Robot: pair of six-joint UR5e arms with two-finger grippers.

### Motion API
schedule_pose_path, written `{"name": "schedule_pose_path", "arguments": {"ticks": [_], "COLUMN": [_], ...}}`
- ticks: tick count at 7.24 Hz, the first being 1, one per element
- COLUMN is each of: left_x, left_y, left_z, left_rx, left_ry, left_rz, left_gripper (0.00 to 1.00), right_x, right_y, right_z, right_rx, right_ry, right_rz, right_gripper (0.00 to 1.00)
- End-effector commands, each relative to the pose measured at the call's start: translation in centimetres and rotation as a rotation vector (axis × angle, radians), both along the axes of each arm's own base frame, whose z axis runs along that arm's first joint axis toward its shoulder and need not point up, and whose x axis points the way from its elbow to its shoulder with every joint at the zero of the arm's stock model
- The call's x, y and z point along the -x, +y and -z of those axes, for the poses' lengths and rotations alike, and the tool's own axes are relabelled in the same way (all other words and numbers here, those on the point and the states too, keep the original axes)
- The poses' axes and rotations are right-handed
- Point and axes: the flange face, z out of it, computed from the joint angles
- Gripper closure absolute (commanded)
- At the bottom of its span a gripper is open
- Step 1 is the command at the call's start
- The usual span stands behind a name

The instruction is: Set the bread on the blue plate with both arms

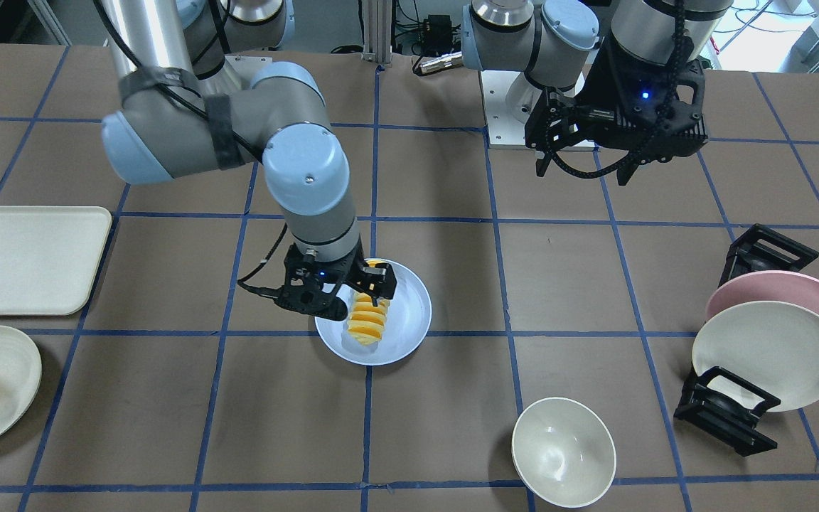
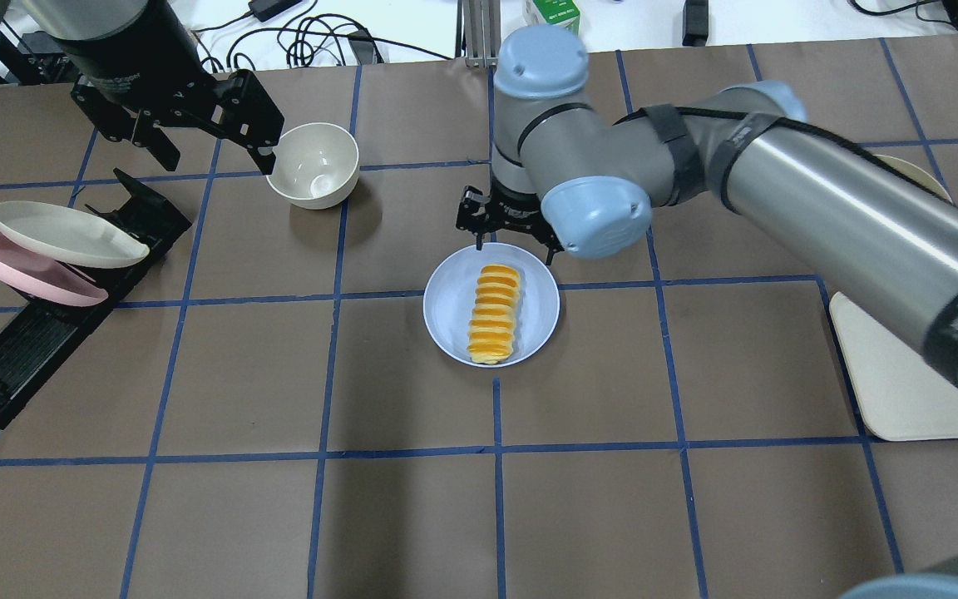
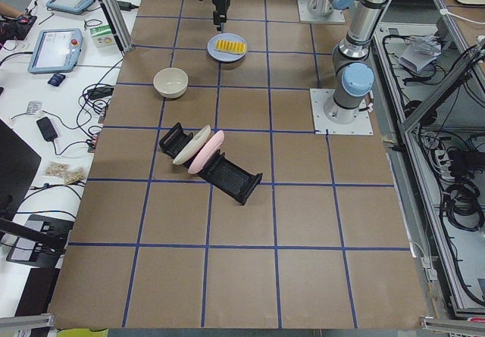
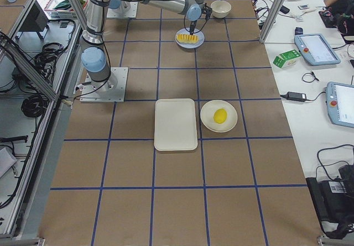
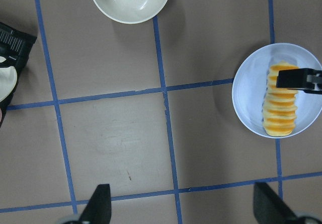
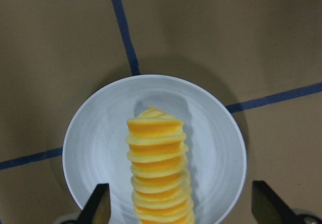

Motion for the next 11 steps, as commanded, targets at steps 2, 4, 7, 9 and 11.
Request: {"name": "schedule_pose_path", "arguments": {"ticks": [2,4,7,9,11], "left_x": [0.1,0.0,0.0,0.0,0.1], "left_y": [0.2,0.8,0.4,0.5,0.3], "left_z": [-0.1,-1.4,-0.8,-1.0,-0.7], "left_rx": [0.001,0.041,0.031,0.034,0.028], "left_ry": [-0.004,-0.005,-0.007,-0.007,-0.007], "left_rz": [0.002,-0.002,-0.003,-0.003,-0.005], "left_gripper": [0.0,0.0,0.0,0.0,0.0], "right_x": [11.1,12.8,15.7,16.9,16.7], "right_y": [2.0,5.0,6.5,6.5,6.7], "right_z": [-9.8,-14.3,-16.1,-15.7,-16.1], "right_rx": [0.009,0.034,0.03,0.022,0.025], "right_ry": [0.011,0.037,0.048,0.144,0.133], "right_rz": [-0.129,-0.15,-0.098,-0.095,-0.093], "right_gripper": [0.0,0.0,0.0,0.0,0.0]}}
